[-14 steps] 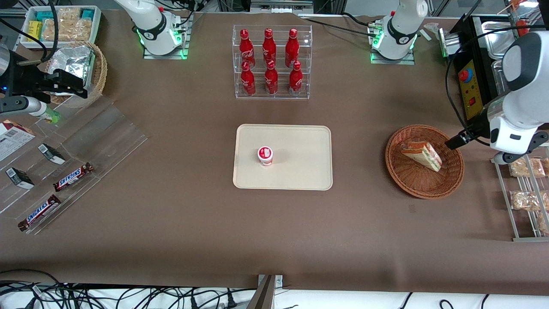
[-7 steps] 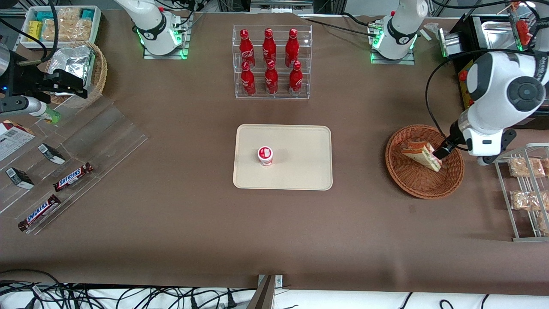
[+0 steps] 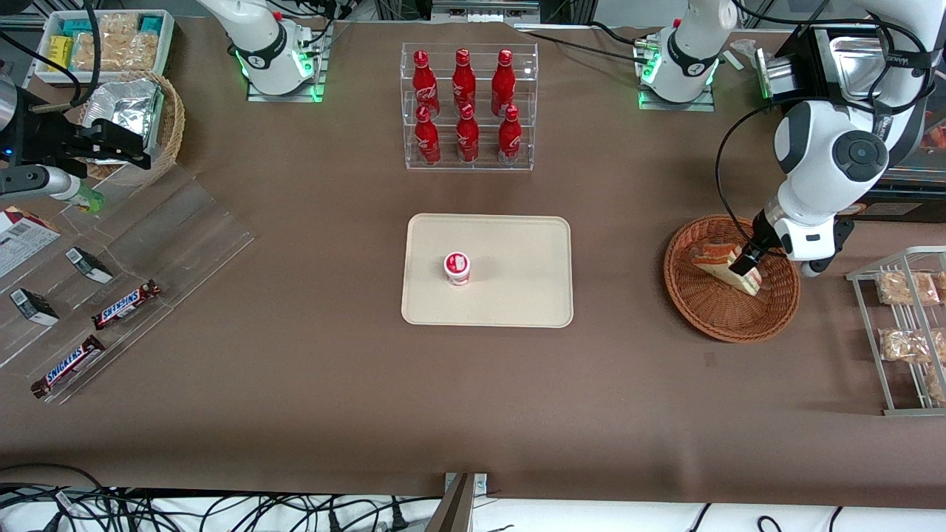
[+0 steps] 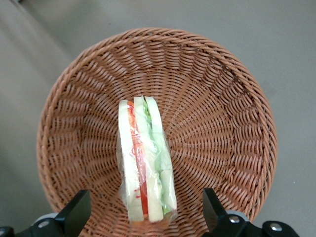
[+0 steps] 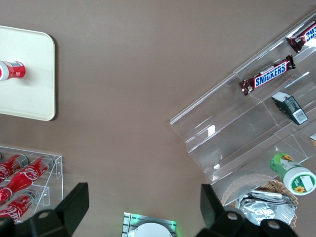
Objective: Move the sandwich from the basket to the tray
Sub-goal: 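Lower the left gripper and close it on the wrapped sandwich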
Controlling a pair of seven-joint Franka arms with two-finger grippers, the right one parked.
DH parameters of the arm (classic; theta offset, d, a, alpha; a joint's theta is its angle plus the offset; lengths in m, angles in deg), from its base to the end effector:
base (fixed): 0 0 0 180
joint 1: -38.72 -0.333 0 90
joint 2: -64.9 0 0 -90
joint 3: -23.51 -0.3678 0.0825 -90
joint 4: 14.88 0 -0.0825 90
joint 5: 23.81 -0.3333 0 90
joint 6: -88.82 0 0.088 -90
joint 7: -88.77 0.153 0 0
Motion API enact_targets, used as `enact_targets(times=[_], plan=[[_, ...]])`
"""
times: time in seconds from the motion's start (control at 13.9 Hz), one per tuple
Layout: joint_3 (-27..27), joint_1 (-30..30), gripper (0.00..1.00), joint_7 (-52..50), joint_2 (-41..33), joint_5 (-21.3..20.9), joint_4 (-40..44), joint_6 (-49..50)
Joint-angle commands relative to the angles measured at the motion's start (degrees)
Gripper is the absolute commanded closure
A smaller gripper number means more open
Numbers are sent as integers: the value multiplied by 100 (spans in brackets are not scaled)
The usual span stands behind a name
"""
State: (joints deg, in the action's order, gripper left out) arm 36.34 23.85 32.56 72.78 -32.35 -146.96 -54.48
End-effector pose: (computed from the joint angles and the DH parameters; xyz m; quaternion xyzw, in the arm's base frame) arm 0.5062 0.0223 0.3381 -0.8989 -0.4358 -0.0423 0.0134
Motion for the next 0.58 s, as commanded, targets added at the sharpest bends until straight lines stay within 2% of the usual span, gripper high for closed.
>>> enact_targets(times=[0.0, 0.14, 0.5], plan=[[35, -33, 0, -320, 161, -192, -221, -566], [18, -24, 0, -365, 336, -201, -275, -822], [-17, -120, 0, -382, 566, -657, -275, -875]])
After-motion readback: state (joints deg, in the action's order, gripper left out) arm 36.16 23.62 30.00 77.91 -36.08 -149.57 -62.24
